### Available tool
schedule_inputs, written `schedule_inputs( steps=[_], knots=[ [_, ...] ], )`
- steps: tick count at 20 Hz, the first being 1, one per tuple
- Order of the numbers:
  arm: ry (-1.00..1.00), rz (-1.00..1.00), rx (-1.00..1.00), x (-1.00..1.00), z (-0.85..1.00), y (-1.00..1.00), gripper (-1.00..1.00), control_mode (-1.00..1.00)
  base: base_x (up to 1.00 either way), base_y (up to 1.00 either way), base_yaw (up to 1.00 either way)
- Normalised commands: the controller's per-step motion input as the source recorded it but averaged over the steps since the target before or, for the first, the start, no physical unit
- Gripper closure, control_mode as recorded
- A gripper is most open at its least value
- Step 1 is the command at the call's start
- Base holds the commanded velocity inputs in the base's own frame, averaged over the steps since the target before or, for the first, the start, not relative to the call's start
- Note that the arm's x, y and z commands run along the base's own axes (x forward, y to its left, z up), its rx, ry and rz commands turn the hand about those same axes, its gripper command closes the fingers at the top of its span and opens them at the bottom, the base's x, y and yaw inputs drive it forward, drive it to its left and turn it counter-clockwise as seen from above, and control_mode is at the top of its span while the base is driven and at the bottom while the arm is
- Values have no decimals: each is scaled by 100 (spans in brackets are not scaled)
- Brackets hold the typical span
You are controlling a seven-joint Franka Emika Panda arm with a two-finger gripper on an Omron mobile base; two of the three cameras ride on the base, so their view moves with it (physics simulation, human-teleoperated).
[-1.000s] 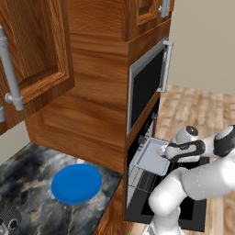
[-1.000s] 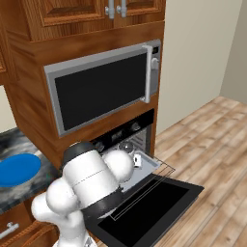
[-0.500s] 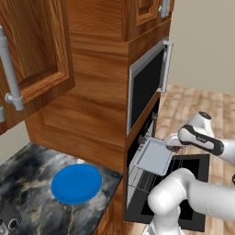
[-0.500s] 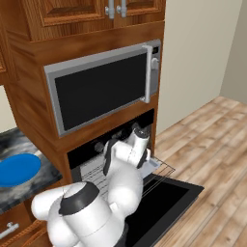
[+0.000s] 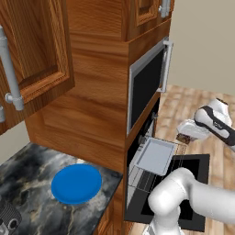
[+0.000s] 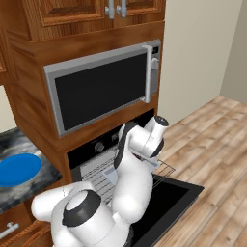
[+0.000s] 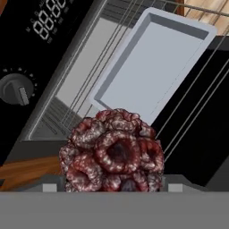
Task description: Take the baked cake out of the oven and place it on the plate for cooling. Then close the oven door.
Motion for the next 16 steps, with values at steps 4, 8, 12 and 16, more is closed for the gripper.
schedule_inputs(
  steps=[4, 8, 12, 16],
  knots=[
    [0, -10, 1, -31, 41, -9, 100, -100, 0, 0, 0],
    [0, -7, 0, -40, 37, 0, 100, -100, 0, 0, 0],
    [0, -4, 0, -42, 33, 4, 100, -100, 0, 0, 0],
    [-2, -1, 0, -40, 29, 18, 100, -100, 0, 0, 0]
  ],
)
